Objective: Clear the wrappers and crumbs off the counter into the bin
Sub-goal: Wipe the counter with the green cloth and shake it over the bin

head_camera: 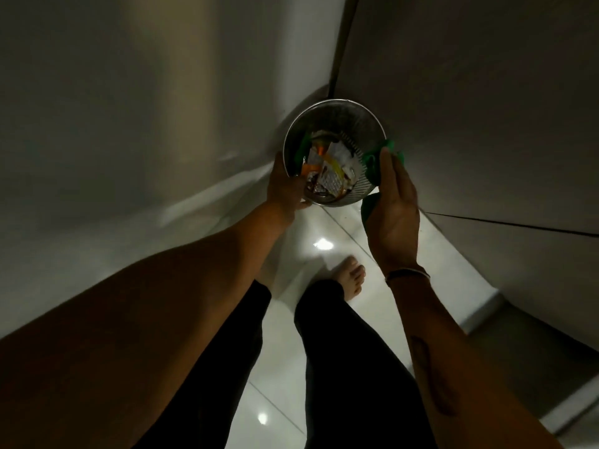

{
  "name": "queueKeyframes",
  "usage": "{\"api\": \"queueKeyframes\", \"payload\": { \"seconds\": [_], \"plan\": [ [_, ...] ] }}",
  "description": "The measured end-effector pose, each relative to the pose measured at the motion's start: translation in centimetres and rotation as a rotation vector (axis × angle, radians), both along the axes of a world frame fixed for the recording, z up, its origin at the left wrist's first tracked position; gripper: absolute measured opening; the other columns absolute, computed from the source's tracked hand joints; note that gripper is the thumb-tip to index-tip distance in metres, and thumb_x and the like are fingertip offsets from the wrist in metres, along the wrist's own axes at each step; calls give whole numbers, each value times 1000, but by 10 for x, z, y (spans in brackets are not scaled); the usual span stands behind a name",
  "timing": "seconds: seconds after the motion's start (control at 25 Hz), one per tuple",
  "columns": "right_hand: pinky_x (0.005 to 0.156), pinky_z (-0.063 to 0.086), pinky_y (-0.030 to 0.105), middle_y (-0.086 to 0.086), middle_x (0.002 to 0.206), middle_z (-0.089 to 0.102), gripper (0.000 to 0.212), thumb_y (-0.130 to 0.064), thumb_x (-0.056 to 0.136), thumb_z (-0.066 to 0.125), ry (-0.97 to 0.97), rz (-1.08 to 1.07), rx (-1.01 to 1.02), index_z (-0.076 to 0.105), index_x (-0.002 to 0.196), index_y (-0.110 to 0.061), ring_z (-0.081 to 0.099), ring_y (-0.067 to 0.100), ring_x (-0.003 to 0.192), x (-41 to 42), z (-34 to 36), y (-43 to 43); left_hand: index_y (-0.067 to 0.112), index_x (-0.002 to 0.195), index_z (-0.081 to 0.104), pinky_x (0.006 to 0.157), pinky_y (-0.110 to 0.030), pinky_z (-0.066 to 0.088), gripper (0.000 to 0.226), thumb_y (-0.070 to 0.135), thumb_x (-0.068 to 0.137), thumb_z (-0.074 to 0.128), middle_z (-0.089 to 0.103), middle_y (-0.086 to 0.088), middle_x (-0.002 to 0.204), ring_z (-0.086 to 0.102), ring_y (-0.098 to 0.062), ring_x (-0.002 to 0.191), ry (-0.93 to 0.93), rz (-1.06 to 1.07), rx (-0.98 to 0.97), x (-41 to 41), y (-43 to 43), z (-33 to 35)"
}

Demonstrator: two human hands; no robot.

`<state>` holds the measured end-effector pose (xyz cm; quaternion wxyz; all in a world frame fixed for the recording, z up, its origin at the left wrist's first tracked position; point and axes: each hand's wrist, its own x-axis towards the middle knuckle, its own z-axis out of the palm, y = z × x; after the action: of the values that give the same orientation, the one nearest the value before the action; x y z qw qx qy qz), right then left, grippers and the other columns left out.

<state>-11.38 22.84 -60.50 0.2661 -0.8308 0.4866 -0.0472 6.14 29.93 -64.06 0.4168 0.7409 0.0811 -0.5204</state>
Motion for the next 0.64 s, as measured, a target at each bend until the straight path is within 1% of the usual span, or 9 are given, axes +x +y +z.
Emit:
{"api": "queueKeyframes", "payload": {
  "seconds": [0.08,0.16,0.28,0.32,0.36,0.44,0.48,0.56,0.64],
  "plan": [
    [116,49,49,15,168,37,73,-15,99,62,24,19,24,30,165,-17,40,35,153,3,-1,-3,34,153,45,81,-54,66,61,28,99,71,56,-8,151,63,-38,126,28,55,3,5,-5,-1],
    [116,49,49,16,167,37,76,-14,98,68,34,30,54,31,164,-15,41,36,153,7,15,-1,30,151,47,89,-58,63,59,22,98,71,57,-9,151,63,-39,127,41,81,5,7,-6,16],
    [115,50,51,18,166,39,76,-12,98,69,5,49,50,31,164,-12,43,38,152,15,78,2,31,151,50,101,-61,57,54,18,101,65,60,-8,150,61,-39,130,0,74,65,8,-1,80],
    [115,51,53,18,166,39,79,-11,97,71,-3,48,70,30,164,-13,44,38,151,18,107,6,32,149,51,97,-62,59,51,15,102,62,61,-6,147,62,-39,128,16,116,54,8,4,108],
    [115,51,53,17,166,39,83,-11,95,73,-8,47,106,27,165,-15,45,37,150,21,138,13,35,145,54,86,-61,64,50,12,102,61,64,-2,141,64,-37,122,42,163,34,7,11,134],
    [116,50,51,15,165,40,86,-22,94,75,-54,25,174,26,165,-18,47,35,149,25,210,22,45,129,62,56,-46,66,49,6,100,63,69,10,118,67,-30,104,58,186,42,4,28,198],
    [117,49,50,13,165,41,83,-30,95,72,-103,-17,229,27,164,-19,47,34,149,28,250,23,50,117,65,51,-41,63,50,4,98,64,69,14,110,68,-29,101,65,160,58,4,34,237],
    [120,47,48,12,166,40,81,-27,94,74,-156,-42,211,32,163,-18,46,32,150,25,333,29,58,95,66,55,-43,64,55,3,94,67,70,12,108,71,-31,104,47,106,52,1,44,313],
    [123,43,42,11,168,38,84,-9,91,76,-190,-14,87,32,162,-16,43,29,152,17,408,33,58,90,65,65,-52,66,54,4,90,73,73,6,113,71,-32,106,15,115,38,-3,46,380]
  ]
}}
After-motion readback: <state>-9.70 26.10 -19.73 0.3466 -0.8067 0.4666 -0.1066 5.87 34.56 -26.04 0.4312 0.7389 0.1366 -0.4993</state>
